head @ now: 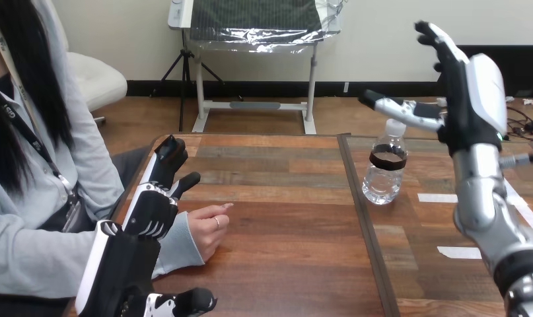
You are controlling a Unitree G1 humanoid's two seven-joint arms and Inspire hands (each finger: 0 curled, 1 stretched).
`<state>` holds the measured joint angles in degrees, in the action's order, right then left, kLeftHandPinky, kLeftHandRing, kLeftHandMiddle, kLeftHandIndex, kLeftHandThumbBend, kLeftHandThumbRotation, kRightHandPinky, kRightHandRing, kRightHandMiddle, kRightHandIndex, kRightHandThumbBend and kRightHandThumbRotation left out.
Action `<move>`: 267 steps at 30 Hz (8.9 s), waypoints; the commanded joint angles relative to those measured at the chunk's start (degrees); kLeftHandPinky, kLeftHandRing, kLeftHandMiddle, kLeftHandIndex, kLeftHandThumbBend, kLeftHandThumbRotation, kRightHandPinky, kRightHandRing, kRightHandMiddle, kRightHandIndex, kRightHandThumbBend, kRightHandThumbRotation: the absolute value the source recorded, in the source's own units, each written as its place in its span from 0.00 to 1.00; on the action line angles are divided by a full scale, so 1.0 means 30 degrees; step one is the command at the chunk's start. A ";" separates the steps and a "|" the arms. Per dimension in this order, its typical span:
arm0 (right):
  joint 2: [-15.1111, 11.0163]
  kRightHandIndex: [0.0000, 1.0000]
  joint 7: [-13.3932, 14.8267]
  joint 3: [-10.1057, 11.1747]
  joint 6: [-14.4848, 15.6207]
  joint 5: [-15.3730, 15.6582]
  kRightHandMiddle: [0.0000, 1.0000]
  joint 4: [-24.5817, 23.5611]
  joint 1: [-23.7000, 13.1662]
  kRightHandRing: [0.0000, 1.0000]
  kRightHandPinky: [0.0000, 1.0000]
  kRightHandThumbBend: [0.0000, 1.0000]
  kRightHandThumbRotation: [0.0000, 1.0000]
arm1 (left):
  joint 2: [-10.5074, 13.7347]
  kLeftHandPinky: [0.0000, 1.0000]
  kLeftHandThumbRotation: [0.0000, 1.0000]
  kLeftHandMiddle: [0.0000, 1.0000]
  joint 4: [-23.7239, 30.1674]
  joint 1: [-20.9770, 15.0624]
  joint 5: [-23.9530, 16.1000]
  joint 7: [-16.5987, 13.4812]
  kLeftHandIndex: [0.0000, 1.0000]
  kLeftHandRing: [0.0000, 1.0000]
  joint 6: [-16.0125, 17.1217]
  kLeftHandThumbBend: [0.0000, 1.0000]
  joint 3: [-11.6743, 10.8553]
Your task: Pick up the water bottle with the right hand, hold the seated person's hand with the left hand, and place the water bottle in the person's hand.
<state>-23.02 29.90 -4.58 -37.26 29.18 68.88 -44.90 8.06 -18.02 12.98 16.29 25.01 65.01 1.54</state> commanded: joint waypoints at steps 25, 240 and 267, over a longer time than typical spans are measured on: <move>-0.0446 0.82 -0.1100 -0.2039 0.3158 0.0988 0.82 0.2426 -0.4964 0.86 0.73 1.00 0.60 | -0.0295 0.97 0.58 0.99 0.1286 -0.0021 0.0126 -0.0239 0.98 1.00 -0.0243 1.00 0.0532; -0.0933 0.72 -0.2288 -0.4703 0.4806 0.2141 0.66 0.2440 -0.1918 0.54 0.33 1.00 0.69 | 0.0363 0.90 0.54 0.95 0.2971 0.1909 0.1364 -0.1018 0.93 0.96 0.1232 1.00 0.2044; -0.0208 0.35 -0.2288 -0.3707 0.4222 0.0519 0.34 0.2888 -0.1238 0.28 0.22 0.98 0.02 | 0.0213 0.86 0.59 0.95 0.2724 0.1813 0.0836 -0.1130 0.93 0.94 0.1721 1.00 0.1720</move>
<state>-24.47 21.94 -16.40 -23.94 31.45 78.70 -48.51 8.89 -10.98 21.47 18.56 21.98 69.64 7.28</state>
